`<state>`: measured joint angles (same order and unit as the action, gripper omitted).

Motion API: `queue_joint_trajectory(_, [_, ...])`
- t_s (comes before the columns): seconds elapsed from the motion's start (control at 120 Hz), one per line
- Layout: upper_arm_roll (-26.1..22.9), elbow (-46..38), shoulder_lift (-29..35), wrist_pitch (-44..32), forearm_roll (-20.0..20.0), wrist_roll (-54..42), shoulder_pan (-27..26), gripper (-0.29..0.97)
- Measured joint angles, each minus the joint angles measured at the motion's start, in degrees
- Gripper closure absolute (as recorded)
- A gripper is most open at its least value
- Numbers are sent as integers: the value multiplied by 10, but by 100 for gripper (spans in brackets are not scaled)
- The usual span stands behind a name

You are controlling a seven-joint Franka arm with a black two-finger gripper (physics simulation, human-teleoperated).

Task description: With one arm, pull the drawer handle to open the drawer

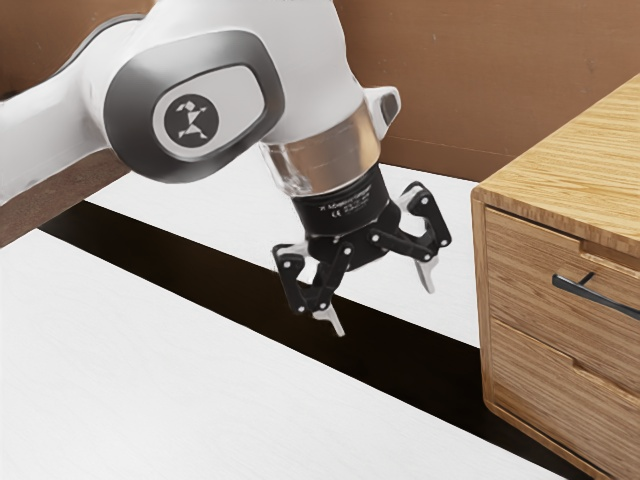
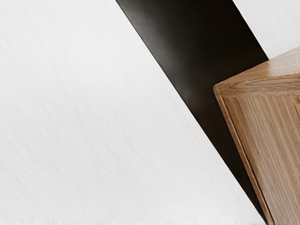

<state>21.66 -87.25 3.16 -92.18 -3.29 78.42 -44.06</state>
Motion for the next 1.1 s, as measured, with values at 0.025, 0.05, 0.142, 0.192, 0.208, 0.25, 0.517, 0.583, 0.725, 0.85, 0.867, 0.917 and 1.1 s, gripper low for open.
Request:
queue_joint_trajectory(0.025, [1,0,-3,-7,-2,12,-3,0])
queue_joint_trajectory(0.05, [2,0,-6,-13,-3,23,-5,0])
queue_joint_trajectory(0.142, [5,4,-23,-36,-5,59,-11,0])
queue_joint_trajectory(0.192, [5,5,-31,-51,-6,73,-13,0])
queue_joint_trajectory(0.208, [6,5,-33,-55,-6,78,-14,0])
queue_joint_trajectory(0.25, [4,12,-41,-66,-6,88,-13,0])
queue_joint_trajectory(0.517, [-7,37,-81,-124,-8,127,-8,0])
queue_joint_trajectory(0.583, [-11,40,-87,-137,-8,131,-9,0])
queue_joint_trajectory(0.725, [-21,46,-89,-155,-8,138,-13,0])
queue_joint_trajectory(0.85, [-27,45,-85,-167,-8,143,-31,0])
queue_joint_trajectory(0.867, [-27,45,-85,-169,-8,144,-33,0])
queue_joint_trajectory(0.917, [-28,45,-85,-172,-8,146,-37,0])
queue_joint_trajectory(1.1, [-29,46,-88,-181,-8,150,-32,0])
